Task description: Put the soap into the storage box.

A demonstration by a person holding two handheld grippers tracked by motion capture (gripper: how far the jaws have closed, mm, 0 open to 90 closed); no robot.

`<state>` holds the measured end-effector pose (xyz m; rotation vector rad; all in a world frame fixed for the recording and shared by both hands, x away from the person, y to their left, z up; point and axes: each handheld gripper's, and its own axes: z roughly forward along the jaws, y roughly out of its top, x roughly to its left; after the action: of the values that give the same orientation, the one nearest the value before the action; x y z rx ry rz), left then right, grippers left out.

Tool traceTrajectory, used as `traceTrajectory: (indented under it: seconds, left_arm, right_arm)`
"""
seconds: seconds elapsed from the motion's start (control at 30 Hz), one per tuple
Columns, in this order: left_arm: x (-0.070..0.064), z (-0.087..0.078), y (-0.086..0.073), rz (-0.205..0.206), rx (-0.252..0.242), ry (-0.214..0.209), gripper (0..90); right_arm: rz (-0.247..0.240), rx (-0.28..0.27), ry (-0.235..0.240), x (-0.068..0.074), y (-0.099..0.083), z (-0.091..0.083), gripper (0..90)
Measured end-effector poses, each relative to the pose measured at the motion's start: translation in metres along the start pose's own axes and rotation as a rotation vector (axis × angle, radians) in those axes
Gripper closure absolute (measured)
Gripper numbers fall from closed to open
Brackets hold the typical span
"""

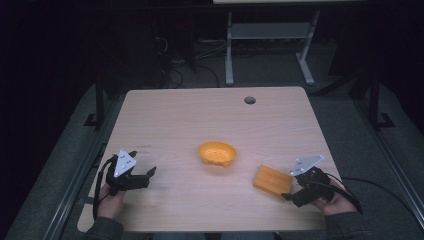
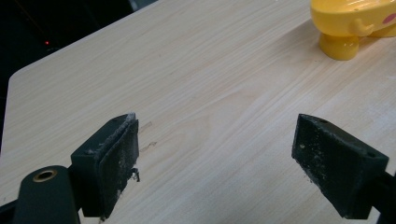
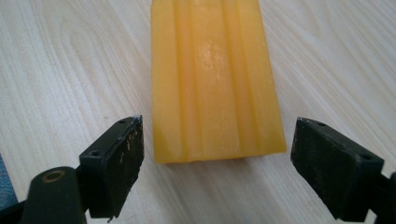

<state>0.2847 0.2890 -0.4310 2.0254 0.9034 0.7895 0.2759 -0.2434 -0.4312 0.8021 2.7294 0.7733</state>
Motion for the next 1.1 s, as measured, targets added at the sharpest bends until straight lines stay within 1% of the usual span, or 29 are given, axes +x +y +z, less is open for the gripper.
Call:
traceTrajectory:
  seconds: [0.13,0.17,0.23,0.27,0.33,0.37,0.53,0.6,0.63,0.7,0.8,0.9,0.97,1.03,1.07,1.1]
  left_arm:
    - [0.0,0.0,0.0,0.003,-0.003,0.0,14.1]
    - [0.001,0.0,0.0,0.01,-0.004,0.002,14.1]
    - [0.0,0.0,0.0,0.008,-0.003,0.001,14.1]
    - [0.0,0.0,0.0,0.002,-0.003,-0.001,14.1]
    - [0.0,0.0,0.0,0.006,-0.005,0.0,14.1]
    - [0.0,0.0,0.0,0.006,-0.004,-0.001,14.1]
    - [0.0,0.0,0.0,0.001,-0.005,0.0,14.2]
    - [0.001,0.0,0.0,0.007,-0.007,0.001,14.1]
    - [0.0,0.0,0.0,-0.001,-0.007,0.001,14.1]
    - [0.0,0.0,0.0,-0.002,-0.009,0.0,14.1]
    - [0.0,0.0,0.0,-0.002,-0.008,0.0,14.1]
    - [0.001,0.0,0.0,-0.001,-0.009,-0.001,14.1]
    - [0.001,0.0,0.0,-0.003,-0.009,-0.002,14.1]
    - [0.001,-0.001,0.0,-0.004,-0.009,-0.002,14.1]
    - [0.001,-0.001,0.0,0.0,-0.009,-0.002,14.1]
    - [0.0,0.0,0.0,-0.001,-0.007,-0.004,14.1]
  right_arm:
    - [-0.012,0.006,0.0,-0.001,0.004,0.001,16.8]
    - [-0.01,0.007,0.0,-0.001,0.005,0.002,16.8]
    - [-0.027,0.013,-0.001,-0.001,0.008,0.004,16.8]
    - [-0.02,0.015,0.001,-0.001,0.009,0.004,16.8]
    - [-0.025,0.014,0.001,-0.001,0.01,0.004,16.8]
    - [-0.037,0.016,0.001,-0.001,0.012,0.005,16.8]
    - [-0.048,0.023,-0.002,-0.001,0.017,0.007,16.8]
    - [-0.051,0.025,0.0,-0.001,0.019,0.008,16.8]
    - [-0.061,0.025,0.0,-0.001,0.021,0.01,16.7]
    - [-0.063,0.029,-0.004,-0.001,0.023,0.01,16.6]
    - [-0.069,0.03,0.004,0.001,0.028,0.013,16.6]
    - [-0.086,0.041,0.008,0.001,0.033,0.017,16.6]
    - [-0.093,0.053,0.018,0.001,0.037,0.022,16.6]
    - [-0.094,0.068,0.012,0.001,0.039,0.024,16.4]
    - [-0.094,0.068,0.012,0.001,0.039,0.024,16.4]
    - [-0.099,0.08,0.016,0.0,0.041,0.026,16.4]
